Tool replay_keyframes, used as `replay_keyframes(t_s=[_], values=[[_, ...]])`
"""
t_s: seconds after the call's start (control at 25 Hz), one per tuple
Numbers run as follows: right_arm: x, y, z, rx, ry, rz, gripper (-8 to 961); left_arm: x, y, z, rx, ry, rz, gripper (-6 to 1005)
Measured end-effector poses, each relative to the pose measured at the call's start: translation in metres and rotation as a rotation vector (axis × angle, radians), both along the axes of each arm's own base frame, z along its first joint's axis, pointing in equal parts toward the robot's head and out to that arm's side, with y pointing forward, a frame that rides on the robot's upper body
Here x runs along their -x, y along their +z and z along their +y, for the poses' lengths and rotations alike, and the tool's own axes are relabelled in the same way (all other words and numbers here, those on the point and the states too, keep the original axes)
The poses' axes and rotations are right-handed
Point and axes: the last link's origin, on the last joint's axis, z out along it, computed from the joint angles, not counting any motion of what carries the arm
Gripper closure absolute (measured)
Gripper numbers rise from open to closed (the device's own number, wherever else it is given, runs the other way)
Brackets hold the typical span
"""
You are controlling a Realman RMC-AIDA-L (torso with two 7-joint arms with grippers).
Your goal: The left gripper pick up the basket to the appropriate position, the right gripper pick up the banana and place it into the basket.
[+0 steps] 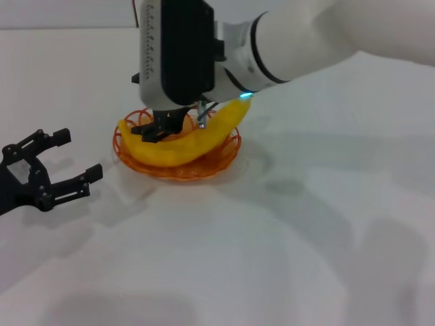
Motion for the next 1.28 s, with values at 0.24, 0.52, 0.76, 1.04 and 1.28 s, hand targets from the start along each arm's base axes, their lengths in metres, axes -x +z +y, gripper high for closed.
replay_keyframes(t_s=[0.24, 0.52, 0.76, 1.04, 1.28], values=[[-0.009, 0.033, 0.002, -0.036, -0.039, -0.002, 129, 0.001, 0.000, -0.001, -0.002, 0.002, 0.000, 79], [-0.033, 0.073, -0.004, -0.032, -0.103, 0.025, 136, 0.001, 0.001, -0.001, -0.009, 0.005, -0.004, 79], [-0.059, 0.092, -0.016, 0.058, -0.160, 0.073, 140, 0.001, 0.001, -0.001, -0.010, 0.007, -0.005, 79], [-0.096, 0.111, -0.018, 0.089, -0.236, 0.182, 150, 0.004, 0.003, -0.005, -0.041, -0.002, -0.002, 79], [-0.123, 0.125, -0.015, 0.103, -0.291, 0.265, 150, 0.004, 0.002, -0.006, -0.044, -0.003, -0.003, 79]])
